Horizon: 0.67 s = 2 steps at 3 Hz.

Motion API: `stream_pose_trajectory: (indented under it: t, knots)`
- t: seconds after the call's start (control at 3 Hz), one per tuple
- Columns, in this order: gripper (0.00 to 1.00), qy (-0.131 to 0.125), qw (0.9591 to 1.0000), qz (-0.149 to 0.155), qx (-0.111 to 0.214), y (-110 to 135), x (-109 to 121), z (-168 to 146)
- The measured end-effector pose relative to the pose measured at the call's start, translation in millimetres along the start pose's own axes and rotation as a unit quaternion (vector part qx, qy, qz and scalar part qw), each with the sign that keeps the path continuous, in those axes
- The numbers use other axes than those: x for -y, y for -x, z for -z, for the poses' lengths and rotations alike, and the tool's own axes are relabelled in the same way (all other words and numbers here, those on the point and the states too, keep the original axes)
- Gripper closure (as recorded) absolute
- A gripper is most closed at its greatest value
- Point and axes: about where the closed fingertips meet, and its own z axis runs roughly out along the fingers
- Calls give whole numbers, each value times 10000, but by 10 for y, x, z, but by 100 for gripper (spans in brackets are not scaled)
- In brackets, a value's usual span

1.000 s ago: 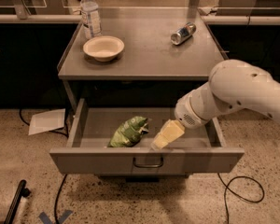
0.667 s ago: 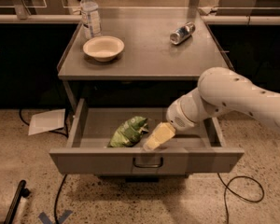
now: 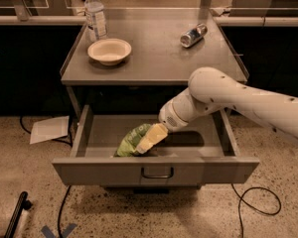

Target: Pick green jalapeno chip bag from top drawer and place on counter

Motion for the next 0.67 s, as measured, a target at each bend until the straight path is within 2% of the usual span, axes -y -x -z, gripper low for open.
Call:
stream_pose_trajectory:
  t: [0.33, 0.67]
  knots:
    - [0, 202, 9995, 246, -23, 249, 17, -230]
    - [0, 318, 9989, 329, -57, 355, -15, -407]
